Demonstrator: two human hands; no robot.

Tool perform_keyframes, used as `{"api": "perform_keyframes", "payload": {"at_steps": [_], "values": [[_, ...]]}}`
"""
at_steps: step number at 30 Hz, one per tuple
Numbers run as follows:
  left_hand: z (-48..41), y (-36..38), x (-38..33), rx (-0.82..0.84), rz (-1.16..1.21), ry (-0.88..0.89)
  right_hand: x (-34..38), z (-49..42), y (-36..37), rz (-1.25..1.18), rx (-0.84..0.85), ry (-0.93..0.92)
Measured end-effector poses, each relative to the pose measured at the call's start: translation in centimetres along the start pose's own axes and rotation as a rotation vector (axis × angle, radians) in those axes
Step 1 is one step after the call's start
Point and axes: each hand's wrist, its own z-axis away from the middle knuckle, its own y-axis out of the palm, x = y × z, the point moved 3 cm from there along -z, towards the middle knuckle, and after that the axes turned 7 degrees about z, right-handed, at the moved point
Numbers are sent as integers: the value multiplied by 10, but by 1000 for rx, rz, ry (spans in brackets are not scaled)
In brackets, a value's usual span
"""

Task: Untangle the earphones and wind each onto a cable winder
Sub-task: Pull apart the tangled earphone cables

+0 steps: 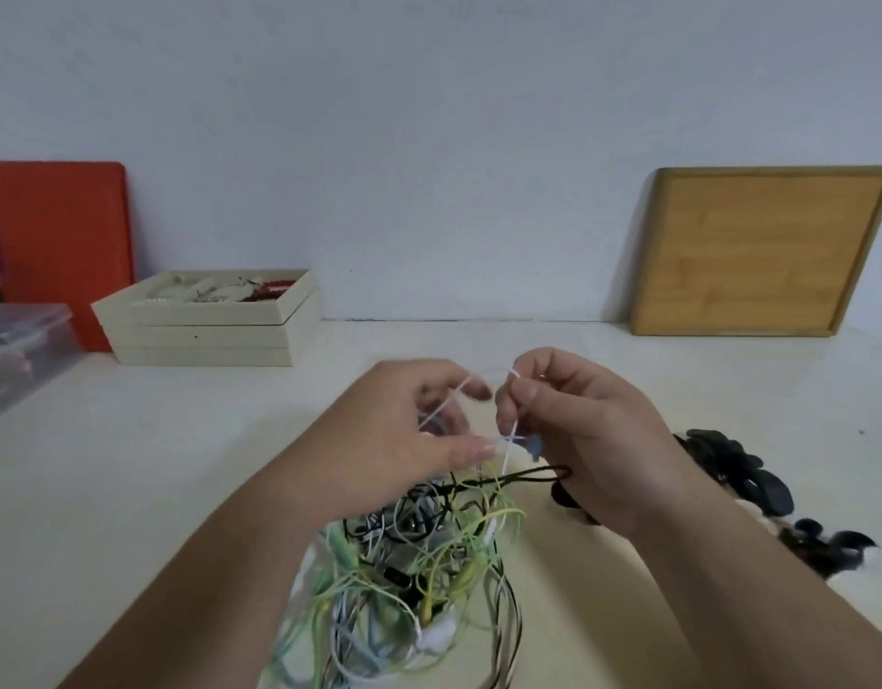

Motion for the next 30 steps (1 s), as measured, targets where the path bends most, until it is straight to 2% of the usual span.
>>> {"api": "perform_keyframes", "payload": {"at_steps": [6, 9, 11, 13, 15, 17, 19, 21, 23, 25, 27, 30], "values": [[6, -22, 29, -227, -100, -1, 14, 2, -23, -454, -15, 1], [11, -44, 43, -402, -201, -12, 16, 3, -29, -354, -70, -41], [13, -53, 50, -543, -359, -56, 20, 6, -27, -263, -126, -42], [16, -56, 51, -607, -471, -90, 25, 9, -23, -255, -166, -43], [17, -57, 51, -660, -302, -75, 26, 11, -23, -275, -208, -17], [18, -58, 44, -699, 132, -75, 26, 12, -27, -118, -304, 37], [19, -57, 33, -685, 401, -26, 22, 14, -35, 366, -390, 114], [21, -51, 22, -639, 324, 48, 20, 16, -35, 850, -408, 144], [24, -38, 11, -572, 125, 97, 22, 18, -22, 1091, -451, 33], [23, -24, 4, -497, -36, 180, 26, 23, -2, 1121, -418, -240], [21, -12, 3, -424, -106, 250, 26, 27, 22, 1088, -252, -418], [18, -2, 2, -365, -156, 310, 14, 26, 36, 1026, -103, -369]]}}
